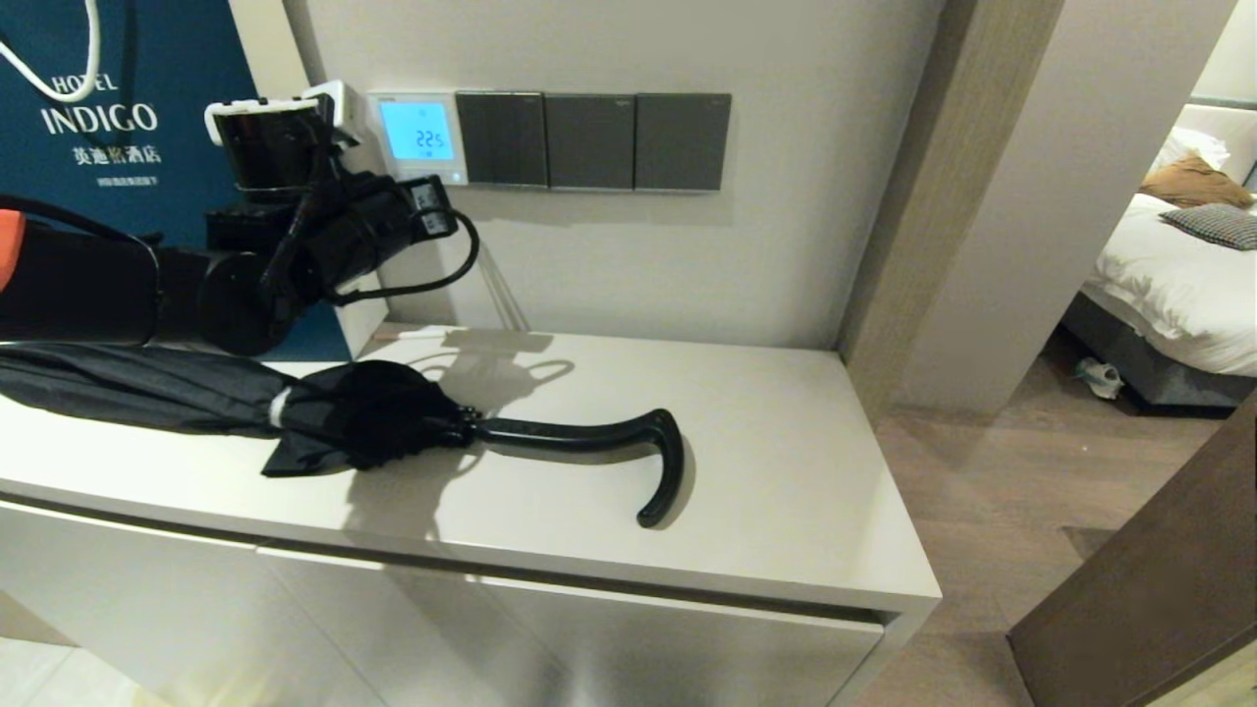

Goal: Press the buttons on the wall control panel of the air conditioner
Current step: Press the temperature increase button

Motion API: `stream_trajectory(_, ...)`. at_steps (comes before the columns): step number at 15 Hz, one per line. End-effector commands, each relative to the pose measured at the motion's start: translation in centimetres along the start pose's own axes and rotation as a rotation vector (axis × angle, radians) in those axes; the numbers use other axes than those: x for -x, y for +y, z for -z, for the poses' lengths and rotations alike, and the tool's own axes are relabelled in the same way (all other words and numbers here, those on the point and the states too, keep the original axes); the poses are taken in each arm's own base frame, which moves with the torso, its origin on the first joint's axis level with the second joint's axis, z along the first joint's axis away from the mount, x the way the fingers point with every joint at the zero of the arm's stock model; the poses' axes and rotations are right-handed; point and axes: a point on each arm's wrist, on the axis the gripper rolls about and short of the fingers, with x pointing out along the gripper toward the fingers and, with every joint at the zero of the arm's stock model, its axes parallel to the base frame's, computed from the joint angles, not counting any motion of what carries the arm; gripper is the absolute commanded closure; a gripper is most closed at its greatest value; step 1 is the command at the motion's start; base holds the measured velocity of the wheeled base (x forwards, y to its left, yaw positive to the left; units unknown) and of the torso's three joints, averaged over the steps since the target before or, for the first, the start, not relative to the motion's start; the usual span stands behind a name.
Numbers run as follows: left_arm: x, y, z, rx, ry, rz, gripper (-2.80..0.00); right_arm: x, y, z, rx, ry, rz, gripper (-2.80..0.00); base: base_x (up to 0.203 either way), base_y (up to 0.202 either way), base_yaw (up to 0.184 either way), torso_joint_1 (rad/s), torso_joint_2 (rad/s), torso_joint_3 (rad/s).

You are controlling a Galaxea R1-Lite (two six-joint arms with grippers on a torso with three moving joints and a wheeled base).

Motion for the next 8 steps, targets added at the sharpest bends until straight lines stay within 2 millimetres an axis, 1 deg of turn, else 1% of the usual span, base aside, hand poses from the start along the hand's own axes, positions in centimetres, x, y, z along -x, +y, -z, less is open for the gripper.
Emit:
stream_trajectory(1,-0.09,0.02,0.06,0.002,-0.002,0.0,0.0,-0.02,0.0,0.04,0.001,0.003,0.0,0.0,0.0,0.0,0.0,0.0,0.0,0.0)
stream_trajectory(8,-0.51,-0.13,-0.57,0.002,-0.017,0.001,0.0,-0.02,0.0,0.04,0.001,0.003,0.0,0.0,0.0,0.0,0.0,0.0,0.0,0.0)
